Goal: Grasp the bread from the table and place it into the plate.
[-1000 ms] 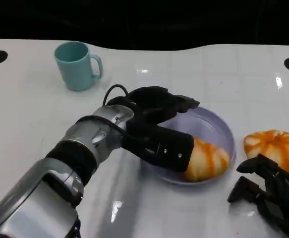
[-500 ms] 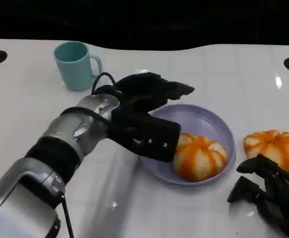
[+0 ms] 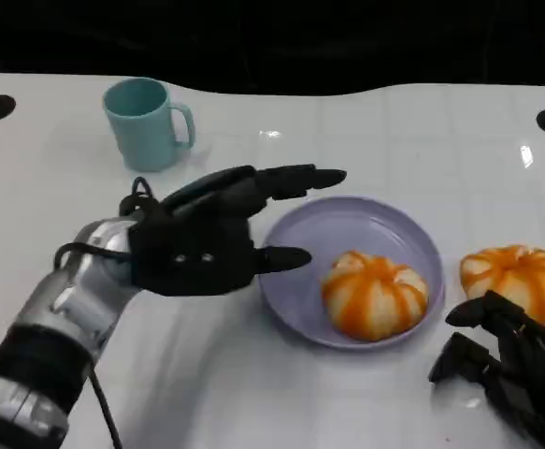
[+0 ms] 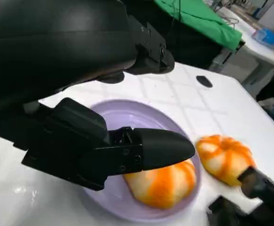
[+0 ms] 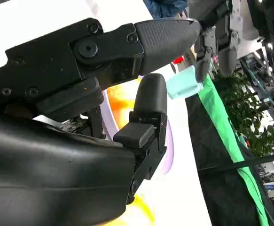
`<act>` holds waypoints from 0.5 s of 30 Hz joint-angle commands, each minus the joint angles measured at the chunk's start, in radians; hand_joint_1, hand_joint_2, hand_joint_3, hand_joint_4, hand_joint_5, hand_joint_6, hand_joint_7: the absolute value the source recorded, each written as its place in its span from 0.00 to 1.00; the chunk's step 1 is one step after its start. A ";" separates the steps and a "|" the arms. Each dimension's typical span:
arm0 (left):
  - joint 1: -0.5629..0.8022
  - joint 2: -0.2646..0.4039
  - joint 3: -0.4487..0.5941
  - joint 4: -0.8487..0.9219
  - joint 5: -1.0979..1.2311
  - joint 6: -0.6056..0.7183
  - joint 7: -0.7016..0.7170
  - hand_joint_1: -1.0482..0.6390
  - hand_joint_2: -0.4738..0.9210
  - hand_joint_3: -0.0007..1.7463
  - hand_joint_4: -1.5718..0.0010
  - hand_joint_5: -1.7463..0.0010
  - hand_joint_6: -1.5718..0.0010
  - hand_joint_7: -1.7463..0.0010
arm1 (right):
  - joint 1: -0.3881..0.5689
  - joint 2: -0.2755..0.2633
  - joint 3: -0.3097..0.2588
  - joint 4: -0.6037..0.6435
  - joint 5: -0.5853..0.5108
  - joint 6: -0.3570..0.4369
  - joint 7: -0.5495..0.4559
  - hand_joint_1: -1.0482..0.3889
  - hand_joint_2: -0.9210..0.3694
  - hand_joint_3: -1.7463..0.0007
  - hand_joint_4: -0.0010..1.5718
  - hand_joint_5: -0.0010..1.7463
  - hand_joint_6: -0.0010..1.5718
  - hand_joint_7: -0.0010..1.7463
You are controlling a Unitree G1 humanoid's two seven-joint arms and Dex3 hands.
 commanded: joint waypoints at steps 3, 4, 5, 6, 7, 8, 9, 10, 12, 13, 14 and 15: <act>0.116 0.003 0.095 -0.119 -0.188 0.079 -0.117 0.12 1.00 0.31 0.91 0.78 0.84 0.98 | 0.013 -0.007 -0.007 0.008 -0.003 0.003 -0.015 0.35 0.00 0.87 0.42 0.87 0.38 0.71; 0.176 -0.018 0.133 -0.151 -0.269 0.078 -0.135 0.12 1.00 0.31 0.91 0.78 0.84 0.98 | 0.013 -0.008 -0.007 0.008 -0.001 0.006 -0.010 0.35 0.00 0.87 0.42 0.87 0.38 0.71; 0.243 -0.046 0.176 -0.190 -0.360 0.088 -0.147 0.15 1.00 0.30 0.85 0.75 0.80 0.97 | 0.014 -0.007 -0.006 0.007 -0.001 0.006 -0.010 0.35 0.00 0.87 0.42 0.87 0.38 0.71; 0.301 -0.073 0.214 -0.221 -0.445 0.101 -0.164 0.19 1.00 0.29 0.76 0.71 0.75 0.95 | 0.014 -0.005 -0.006 0.006 0.000 0.004 -0.010 0.36 0.00 0.87 0.42 0.87 0.38 0.71; 0.337 -0.091 0.237 -0.244 -0.500 0.113 -0.176 0.21 1.00 0.29 0.73 0.69 0.73 0.94 | 0.015 -0.004 -0.007 0.006 0.001 0.003 -0.010 0.36 0.00 0.87 0.42 0.87 0.38 0.71; 0.352 -0.098 0.247 -0.258 -0.522 0.125 -0.184 0.22 1.00 0.28 0.70 0.68 0.71 0.94 | 0.015 -0.003 -0.007 0.005 0.002 0.002 -0.011 0.36 0.00 0.87 0.43 0.87 0.38 0.71; 0.358 -0.101 0.252 -0.267 -0.531 0.133 -0.190 0.22 1.00 0.28 0.70 0.67 0.71 0.94 | 0.015 -0.002 -0.007 0.005 0.002 0.001 -0.011 0.36 0.00 0.87 0.43 0.87 0.38 0.71; 0.362 -0.103 0.255 -0.274 -0.533 0.139 -0.194 0.22 1.00 0.28 0.69 0.67 0.70 0.94 | 0.015 -0.002 -0.008 0.005 0.002 0.001 -0.011 0.36 0.00 0.87 0.43 0.87 0.38 0.71; 0.456 -0.158 0.291 -0.343 -0.639 0.204 -0.185 0.23 1.00 0.25 0.63 0.55 0.60 0.90 | 0.016 -0.004 -0.007 0.004 -0.001 0.002 -0.011 0.35 0.00 0.87 0.43 0.87 0.38 0.71; 0.499 -0.180 0.306 -0.385 -0.696 0.257 -0.181 0.24 1.00 0.24 0.61 0.50 0.56 0.88 | 0.015 -0.005 -0.007 0.005 -0.001 0.002 -0.010 0.35 0.00 0.87 0.43 0.87 0.38 0.70; 0.531 -0.196 0.317 -0.420 -0.742 0.305 -0.178 0.24 1.00 0.23 0.59 0.45 0.52 0.86 | 0.014 -0.006 -0.007 0.006 -0.001 0.001 -0.010 0.35 0.00 0.87 0.43 0.87 0.38 0.70; 0.546 -0.202 0.323 -0.444 -0.764 0.339 -0.177 0.25 1.00 0.22 0.58 0.40 0.49 0.83 | 0.014 -0.006 -0.007 0.007 -0.001 0.000 -0.009 0.35 0.00 0.87 0.43 0.87 0.38 0.70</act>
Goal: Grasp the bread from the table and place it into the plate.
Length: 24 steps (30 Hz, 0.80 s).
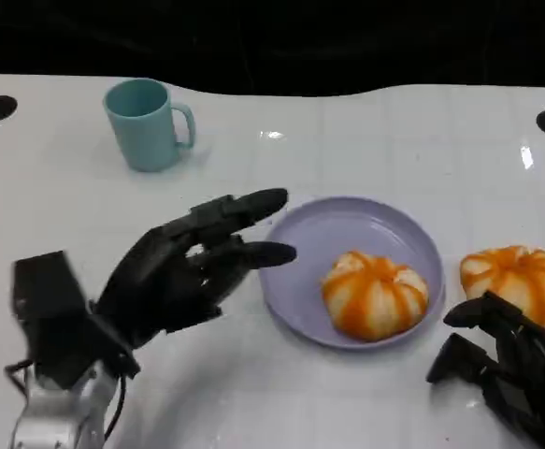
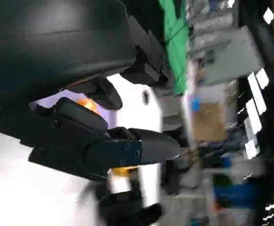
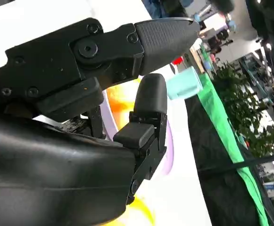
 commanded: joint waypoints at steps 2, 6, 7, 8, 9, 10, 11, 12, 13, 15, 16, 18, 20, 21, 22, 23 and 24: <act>0.133 -0.057 0.049 -0.152 -0.163 0.198 0.023 0.25 1.00 0.21 0.58 0.37 0.48 0.81 | 0.013 -0.012 -0.006 0.005 -0.006 -0.006 -0.007 0.35 0.00 0.86 0.43 0.87 0.38 0.70; 0.214 -0.104 0.083 -0.246 -0.257 0.348 0.092 0.26 1.00 0.23 0.54 0.12 0.55 0.39 | 0.015 -0.011 -0.002 -0.004 -0.008 -0.001 -0.009 0.34 0.00 0.86 0.42 0.87 0.38 0.69; 0.235 -0.111 0.090 -0.260 -0.274 0.375 0.099 0.27 1.00 0.25 0.54 0.06 0.57 0.31 | 0.016 -0.011 0.000 -0.005 -0.010 -0.001 -0.012 0.34 0.00 0.86 0.42 0.87 0.38 0.69; 0.248 -0.115 0.095 -0.270 -0.283 0.394 0.102 0.28 1.00 0.26 0.53 0.03 0.59 0.25 | 0.017 -0.011 0.001 -0.006 -0.012 -0.003 -0.014 0.34 0.00 0.86 0.43 0.87 0.38 0.69; 0.259 -0.117 0.100 -0.275 -0.291 0.409 0.100 0.28 1.00 0.26 0.53 0.01 0.61 0.20 | 0.019 -0.010 0.002 -0.007 -0.015 -0.007 -0.018 0.34 0.00 0.86 0.43 0.87 0.38 0.69; 0.265 -0.119 0.104 -0.278 -0.293 0.421 0.098 0.28 1.00 0.26 0.52 0.01 0.61 0.17 | 0.020 -0.010 0.003 -0.008 -0.017 -0.010 -0.020 0.34 0.00 0.86 0.43 0.87 0.39 0.69; 0.277 -0.121 0.109 -0.280 -0.294 0.431 0.099 0.29 1.00 0.26 0.52 0.00 0.62 0.15 | 0.020 -0.008 0.001 -0.012 -0.008 0.004 -0.018 0.34 0.00 0.86 0.43 0.87 0.39 0.69; 0.288 -0.122 0.114 -0.279 -0.297 0.445 0.098 0.29 1.00 0.25 0.51 0.00 0.62 0.12 | 0.021 -0.005 0.000 -0.015 -0.005 0.006 -0.020 0.34 0.00 0.87 0.43 0.87 0.39 0.69; 0.294 -0.123 0.119 -0.280 -0.299 0.455 0.097 0.29 1.00 0.24 0.50 0.00 0.61 0.09 | 0.021 -0.003 -0.001 -0.017 -0.003 0.008 -0.022 0.34 0.00 0.88 0.43 0.87 0.39 0.68; 0.302 -0.124 0.128 -0.277 -0.300 0.469 0.094 0.29 1.00 0.23 0.49 0.00 0.61 0.07 | 0.023 -0.003 -0.001 -0.022 -0.003 0.012 -0.025 0.34 0.00 0.88 0.43 0.87 0.40 0.68; 0.308 -0.126 0.133 -0.273 -0.299 0.476 0.098 0.30 1.00 0.23 0.49 0.00 0.62 0.06 | 0.025 -0.005 0.001 -0.028 -0.003 0.020 -0.027 0.34 0.00 0.88 0.43 0.87 0.39 0.69; 0.313 -0.130 0.142 -0.270 -0.296 0.486 0.102 0.30 1.00 0.22 0.49 0.00 0.62 0.05 | 0.028 -0.007 0.004 -0.036 -0.004 0.030 -0.030 0.33 0.00 0.88 0.43 0.88 0.39 0.69; 0.318 -0.137 0.148 -0.270 -0.289 0.490 0.112 0.30 1.00 0.22 0.48 0.00 0.63 0.04 | 0.030 0.001 -0.004 -0.044 0.011 0.044 -0.031 0.34 0.00 0.89 0.43 0.88 0.39 0.70; 0.319 -0.140 0.150 -0.270 -0.287 0.491 0.114 0.30 1.00 0.22 0.48 0.00 0.63 0.03 | 0.031 0.003 -0.007 -0.047 0.015 0.049 -0.032 0.35 0.00 0.89 0.43 0.88 0.39 0.70; 0.317 -0.141 0.153 -0.256 -0.279 0.479 0.105 0.30 1.00 0.22 0.48 0.00 0.63 0.02 | 0.036 0.003 -0.005 -0.059 0.014 0.060 -0.040 0.34 0.00 0.89 0.43 0.88 0.39 0.70; 0.314 -0.142 0.156 -0.245 -0.273 0.469 0.097 0.30 1.00 0.21 0.48 0.00 0.64 0.01 | 0.040 0.003 -0.003 -0.069 0.011 0.069 -0.047 0.34 0.00 0.90 0.43 0.88 0.40 0.70; 0.314 -0.142 0.157 -0.238 -0.264 0.461 0.096 0.30 1.00 0.21 0.48 0.00 0.64 0.01 | 0.043 0.002 -0.002 -0.079 0.013 0.081 -0.050 0.34 0.00 0.90 0.43 0.88 0.40 0.70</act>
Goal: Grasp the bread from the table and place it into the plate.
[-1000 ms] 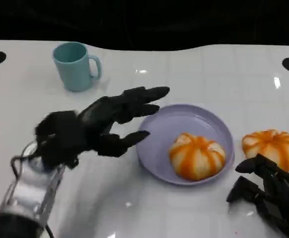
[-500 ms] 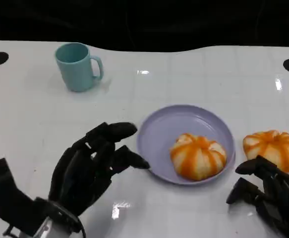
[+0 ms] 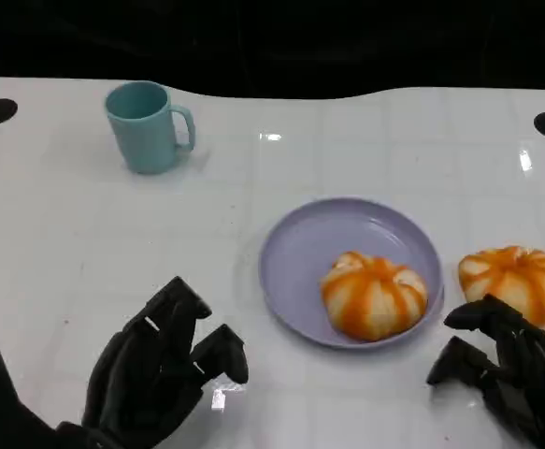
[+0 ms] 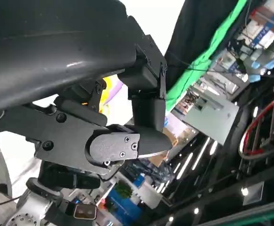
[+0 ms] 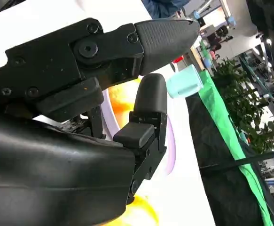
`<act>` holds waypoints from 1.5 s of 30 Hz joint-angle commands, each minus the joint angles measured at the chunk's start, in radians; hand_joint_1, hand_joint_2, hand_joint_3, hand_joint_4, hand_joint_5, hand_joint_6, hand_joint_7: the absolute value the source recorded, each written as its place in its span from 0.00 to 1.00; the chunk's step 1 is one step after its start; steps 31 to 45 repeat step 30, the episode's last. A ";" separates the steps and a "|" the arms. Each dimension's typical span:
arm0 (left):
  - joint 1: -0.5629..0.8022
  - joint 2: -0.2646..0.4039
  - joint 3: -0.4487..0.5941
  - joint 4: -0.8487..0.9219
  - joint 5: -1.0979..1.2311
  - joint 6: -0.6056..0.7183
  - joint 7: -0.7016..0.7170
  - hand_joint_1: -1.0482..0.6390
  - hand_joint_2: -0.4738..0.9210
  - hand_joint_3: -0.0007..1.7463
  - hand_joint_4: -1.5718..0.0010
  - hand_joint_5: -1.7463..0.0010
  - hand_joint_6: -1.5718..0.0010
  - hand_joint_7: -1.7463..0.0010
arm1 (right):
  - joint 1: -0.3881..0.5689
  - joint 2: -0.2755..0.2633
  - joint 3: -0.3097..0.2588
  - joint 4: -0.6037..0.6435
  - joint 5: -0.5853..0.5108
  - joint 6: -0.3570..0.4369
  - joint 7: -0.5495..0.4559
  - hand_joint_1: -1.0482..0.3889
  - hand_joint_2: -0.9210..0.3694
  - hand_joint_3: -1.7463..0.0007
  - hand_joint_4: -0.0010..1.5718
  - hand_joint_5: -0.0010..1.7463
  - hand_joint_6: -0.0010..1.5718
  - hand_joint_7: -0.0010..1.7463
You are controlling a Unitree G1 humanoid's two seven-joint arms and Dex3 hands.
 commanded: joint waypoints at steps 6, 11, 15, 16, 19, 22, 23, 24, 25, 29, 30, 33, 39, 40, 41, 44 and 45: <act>0.008 -0.006 0.019 0.041 0.057 -0.055 -0.001 0.30 1.00 0.21 0.49 0.00 0.64 0.00 | 0.034 -0.007 -0.002 -0.058 0.005 0.048 -0.015 0.34 0.00 0.90 0.42 0.89 0.40 0.69; 0.003 0.006 0.025 0.054 0.058 -0.030 -0.004 0.30 1.00 0.20 0.50 0.00 0.65 0.00 | 0.044 -0.015 0.004 -0.060 -0.014 0.019 -0.011 0.34 0.00 0.88 0.41 0.89 0.39 0.69; 0.004 0.003 0.020 0.058 0.080 -0.051 -0.012 0.30 1.00 0.22 0.50 0.00 0.65 0.00 | 0.043 -0.011 -0.001 -0.057 -0.001 0.032 -0.011 0.35 0.00 0.89 0.43 0.88 0.40 0.68; 0.004 0.002 0.020 0.060 0.081 -0.051 -0.014 0.30 1.00 0.23 0.50 0.00 0.65 0.00 | 0.043 -0.013 0.001 -0.058 -0.004 0.035 -0.012 0.34 0.00 0.89 0.43 0.88 0.40 0.68; -0.003 0.004 0.023 0.073 0.079 -0.050 -0.025 0.30 1.00 0.23 0.50 0.00 0.65 0.00 | 0.038 -0.011 0.000 -0.048 -0.005 0.018 -0.008 0.35 0.00 0.88 0.43 0.88 0.40 0.68; -0.004 0.003 0.023 0.070 0.083 -0.039 -0.007 0.30 1.00 0.22 0.50 0.00 0.65 0.00 | 0.034 -0.014 0.004 -0.039 -0.015 0.009 -0.012 0.34 0.00 0.87 0.42 0.88 0.39 0.69; -0.005 0.003 0.022 0.069 0.083 -0.036 -0.003 0.29 1.00 0.22 0.50 0.00 0.66 0.00 | 0.033 -0.015 0.004 -0.038 -0.018 0.008 -0.013 0.34 0.00 0.87 0.42 0.89 0.39 0.70; -0.005 0.003 0.023 0.068 0.083 -0.034 0.000 0.29 1.00 0.22 0.50 0.00 0.66 0.00 | 0.029 -0.016 0.003 -0.028 -0.017 -0.001 -0.007 0.34 0.00 0.87 0.42 0.89 0.39 0.70; -0.005 0.003 0.023 0.068 0.085 -0.035 0.001 0.29 1.00 0.21 0.50 0.00 0.66 0.00 | 0.027 -0.016 0.001 -0.021 -0.015 -0.007 -0.003 0.34 0.00 0.87 0.42 0.88 0.38 0.69; -0.004 -0.004 0.023 0.075 0.093 -0.046 0.004 0.29 1.00 0.21 0.50 0.00 0.65 0.00 | 0.021 -0.019 0.000 -0.007 -0.012 -0.010 0.001 0.34 0.00 0.87 0.43 0.87 0.39 0.68; -0.007 -0.003 0.023 0.080 0.092 -0.046 -0.002 0.29 1.00 0.21 0.50 0.00 0.65 0.00 | 0.017 -0.019 -0.004 0.002 -0.001 -0.004 0.014 0.34 0.00 0.87 0.43 0.86 0.39 0.68; -0.007 -0.003 0.023 0.080 0.092 -0.046 -0.002 0.29 1.00 0.21 0.50 0.00 0.65 0.00 | 0.017 -0.019 -0.004 0.002 -0.001 -0.004 0.014 0.34 0.00 0.87 0.43 0.86 0.39 0.68; -0.007 -0.003 0.023 0.080 0.092 -0.046 -0.002 0.29 1.00 0.21 0.50 0.00 0.65 0.00 | 0.017 -0.019 -0.004 0.002 -0.001 -0.004 0.014 0.34 0.00 0.87 0.43 0.86 0.39 0.68; -0.007 -0.003 0.023 0.080 0.092 -0.046 -0.002 0.29 1.00 0.21 0.50 0.00 0.65 0.00 | 0.017 -0.019 -0.004 0.002 -0.001 -0.004 0.014 0.34 0.00 0.87 0.43 0.86 0.39 0.68; -0.007 -0.003 0.023 0.080 0.092 -0.046 -0.002 0.29 1.00 0.21 0.50 0.00 0.65 0.00 | 0.017 -0.019 -0.004 0.002 -0.001 -0.004 0.014 0.34 0.00 0.87 0.43 0.86 0.39 0.68; -0.007 -0.003 0.023 0.080 0.092 -0.046 -0.002 0.29 1.00 0.21 0.50 0.00 0.65 0.00 | 0.017 -0.019 -0.004 0.002 -0.001 -0.004 0.014 0.34 0.00 0.87 0.43 0.86 0.39 0.68; -0.007 -0.003 0.023 0.080 0.092 -0.046 -0.002 0.29 1.00 0.21 0.50 0.00 0.65 0.00 | 0.017 -0.019 -0.004 0.002 -0.001 -0.004 0.014 0.34 0.00 0.87 0.43 0.86 0.39 0.68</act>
